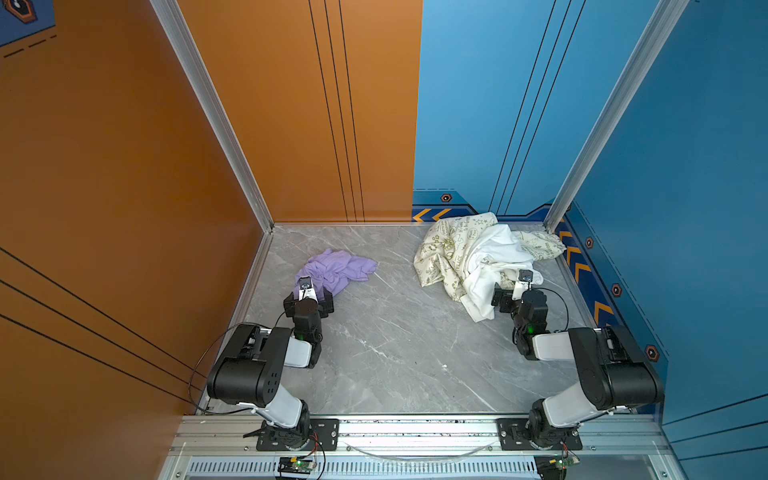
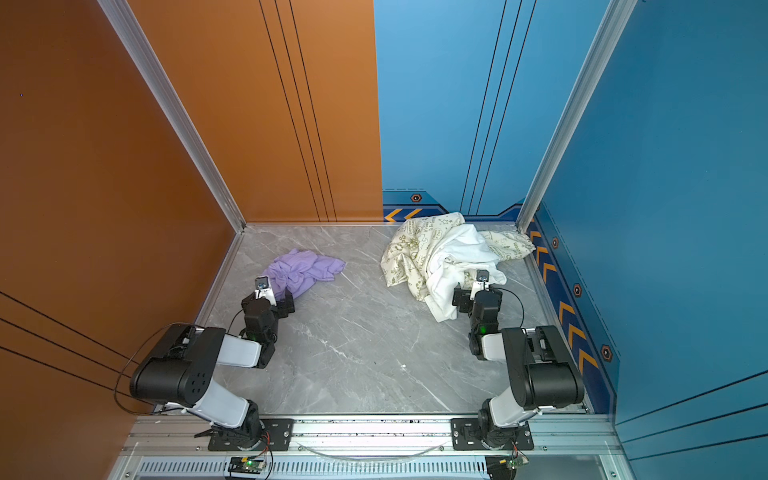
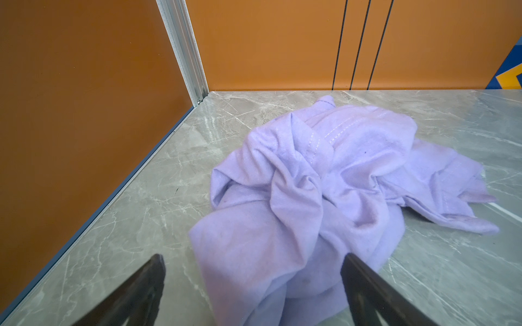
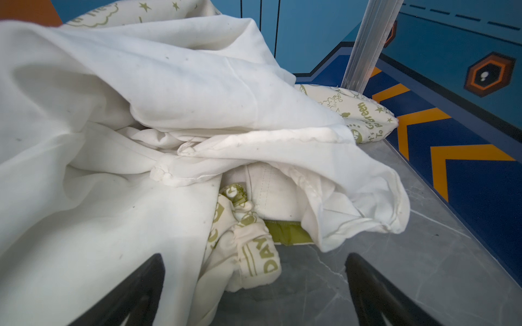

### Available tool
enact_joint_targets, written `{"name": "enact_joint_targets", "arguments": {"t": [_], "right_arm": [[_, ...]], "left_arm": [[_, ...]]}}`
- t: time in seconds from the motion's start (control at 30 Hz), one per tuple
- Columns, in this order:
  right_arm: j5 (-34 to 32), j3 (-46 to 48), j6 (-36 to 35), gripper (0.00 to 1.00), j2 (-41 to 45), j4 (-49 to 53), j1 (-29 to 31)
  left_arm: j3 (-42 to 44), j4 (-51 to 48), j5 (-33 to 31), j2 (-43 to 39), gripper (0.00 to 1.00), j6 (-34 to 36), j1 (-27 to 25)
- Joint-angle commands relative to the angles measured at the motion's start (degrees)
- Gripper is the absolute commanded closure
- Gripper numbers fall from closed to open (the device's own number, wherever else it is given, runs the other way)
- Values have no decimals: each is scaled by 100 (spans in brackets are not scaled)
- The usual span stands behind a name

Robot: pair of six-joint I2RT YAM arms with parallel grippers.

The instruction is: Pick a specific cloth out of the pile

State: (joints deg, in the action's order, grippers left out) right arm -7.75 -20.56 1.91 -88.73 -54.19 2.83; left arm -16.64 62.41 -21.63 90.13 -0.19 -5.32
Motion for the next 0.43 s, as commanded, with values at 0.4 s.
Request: {"name": "enact_joint_targets", "arguments": {"t": [0.4], "right_arm": [[-107, -63, 99, 0, 8, 170, -22]], "left_arm": [[-278, -295, -116, 48, 2, 196, -123]]}}
